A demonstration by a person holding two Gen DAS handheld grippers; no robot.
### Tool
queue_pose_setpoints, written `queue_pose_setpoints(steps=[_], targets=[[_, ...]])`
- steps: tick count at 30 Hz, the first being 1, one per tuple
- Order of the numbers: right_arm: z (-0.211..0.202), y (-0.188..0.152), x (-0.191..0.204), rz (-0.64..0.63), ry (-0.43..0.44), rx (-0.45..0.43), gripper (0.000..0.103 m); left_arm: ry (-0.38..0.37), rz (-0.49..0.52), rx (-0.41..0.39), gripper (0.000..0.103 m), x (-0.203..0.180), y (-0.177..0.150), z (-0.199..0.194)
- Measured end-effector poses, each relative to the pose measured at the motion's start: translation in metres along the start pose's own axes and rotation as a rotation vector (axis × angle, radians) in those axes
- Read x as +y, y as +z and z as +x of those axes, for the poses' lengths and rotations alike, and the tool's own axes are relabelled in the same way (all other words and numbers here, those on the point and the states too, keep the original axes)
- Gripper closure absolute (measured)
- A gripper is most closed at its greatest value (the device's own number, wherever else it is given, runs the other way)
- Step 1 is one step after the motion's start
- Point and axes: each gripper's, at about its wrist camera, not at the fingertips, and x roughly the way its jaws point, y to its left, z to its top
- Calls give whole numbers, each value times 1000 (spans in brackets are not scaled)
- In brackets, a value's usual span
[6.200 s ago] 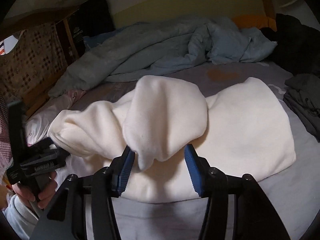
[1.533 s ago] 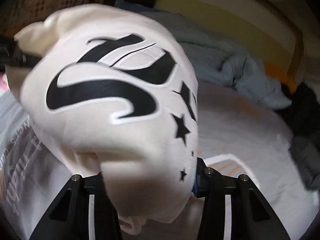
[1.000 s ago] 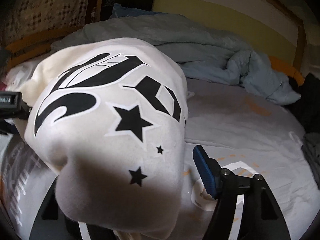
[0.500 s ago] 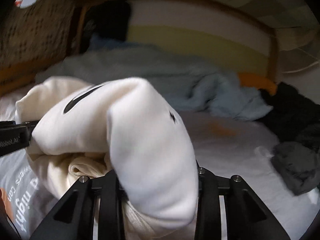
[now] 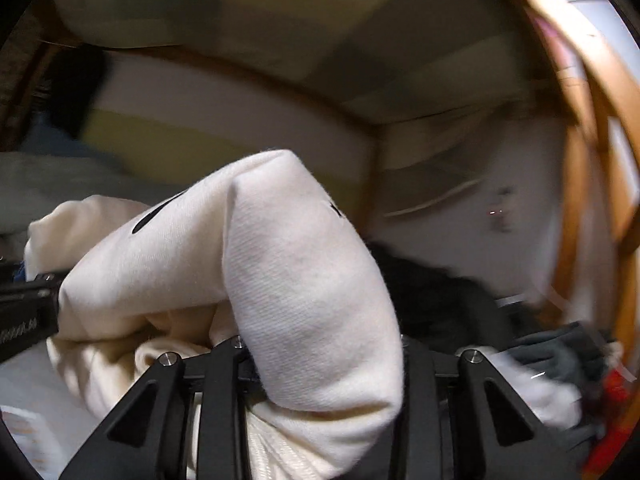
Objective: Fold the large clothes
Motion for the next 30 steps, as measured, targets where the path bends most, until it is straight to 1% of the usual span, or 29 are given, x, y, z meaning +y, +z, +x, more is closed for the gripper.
queue_pose_setpoints(steps=[1,2,3,4,5,6,7,8,9,10,12,13,14,15,16,17,19,21,22,24,25,26,27,28,29,30], targets=[[11,-12,-20,-5,-51,-6,68,-12,13,20,74,-16,-10,19],[22,-27,-35,-14,-84,8,68,-30,21,73,73,-33,-27,46],[37,-47,-46,-36,-112,42,67,-51,23,154,73,-47,-48,75],[53,-72,-55,-62,-132,97,67,-68,18,237,73,-54,-68,101],[71,-101,-64,-72,-130,177,67,-63,8,306,72,-61,-91,120],[86,-126,-72,-67,-106,261,66,-27,13,316,70,-64,-110,127],[98,-155,-81,-76,-86,329,64,-27,37,276,69,-67,-117,123],[101,-164,-85,-77,-63,327,63,-29,55,254,69,-69,-117,118],[92,-170,-89,-77,-32,308,62,-41,44,261,69,-67,-115,115],[89,-169,-89,-63,-25,326,62,-57,22,287,67,-56,-111,111],[91,-168,-96,33,-6,368,60,-73,-3,338,64,-49,-108,115],[93,-169,-99,65,0,381,60,-74,-1,350,61,-37,-100,125],[95,-168,-100,108,0,398,60,-75,13,363,57,-37,-97,124],[93,-167,-101,126,-9,406,59,-71,26,373,51,-41,-103,125],[99,-167,-106,137,-13,416,58,-52,39,376,36,-39,-101,121],[98,-168,-105,154,-18,442,58,-28,47,366,27,-38,-107,114],[101,-167,-106,152,-18,472,57,-14,51,353,26,-24,-108,104],[94,-168,-104,120,-15,491,53,-2,61,354,24,-14,-110,90],[88,-168,-103,96,-11,493,51,13,75,340,20,-10,-107,80],[75,-164,-100,67,-6,491,41,50,107,295,18,-2,-102,61],[71,-160,-99,59,-7,493,40,71,119,271,17,1,-99,53],[59,-158,-96,49,-10,492,34,90,130,240,15,6,-95,43],[50,-154,-93,52,10,491,21,101,135,210,12,12,-92,32],[40,-152,-91,60,32,489,16,109,136,186,6,16,-89,23],[26,-147,-85,82,65,479,15,122,142,153,0,22,-86,13],[15,-142,-81,95,77,467,13,141,158,113,0,27,-84,4]])
